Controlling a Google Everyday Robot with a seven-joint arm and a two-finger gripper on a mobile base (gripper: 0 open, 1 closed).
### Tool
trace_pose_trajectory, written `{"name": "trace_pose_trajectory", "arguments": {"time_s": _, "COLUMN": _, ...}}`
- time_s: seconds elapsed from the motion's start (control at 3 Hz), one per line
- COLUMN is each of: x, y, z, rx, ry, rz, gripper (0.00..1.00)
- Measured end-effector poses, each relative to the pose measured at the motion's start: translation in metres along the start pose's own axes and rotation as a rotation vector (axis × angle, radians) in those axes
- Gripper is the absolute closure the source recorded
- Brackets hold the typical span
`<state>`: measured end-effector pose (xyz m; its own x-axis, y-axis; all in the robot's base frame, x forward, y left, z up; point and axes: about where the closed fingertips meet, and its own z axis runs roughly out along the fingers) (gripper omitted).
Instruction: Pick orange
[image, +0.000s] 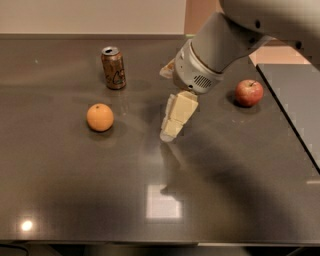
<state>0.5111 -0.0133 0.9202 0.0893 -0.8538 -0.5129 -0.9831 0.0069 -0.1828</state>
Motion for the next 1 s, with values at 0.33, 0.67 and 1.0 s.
{"name": "trace_pose_trajectory", "arguments": {"time_s": 0.33, "x": -0.021, "y": -0.008, "z": 0.033, "rx": -0.030, "ry": -0.021, "rz": -0.004, "gripper": 0.00}}
{"name": "trace_pose_trajectory", "arguments": {"time_s": 0.67, "x": -0.041, "y": -0.013, "z": 0.060, "rx": -0.058, "ry": -0.038, "rz": -0.007, "gripper": 0.00}}
{"name": "trace_pose_trajectory", "arguments": {"time_s": 1.0, "x": -0.060, "y": -0.013, "z": 0.083, "rx": -0.090, "ry": -0.056, "rz": -0.019, "gripper": 0.00}}
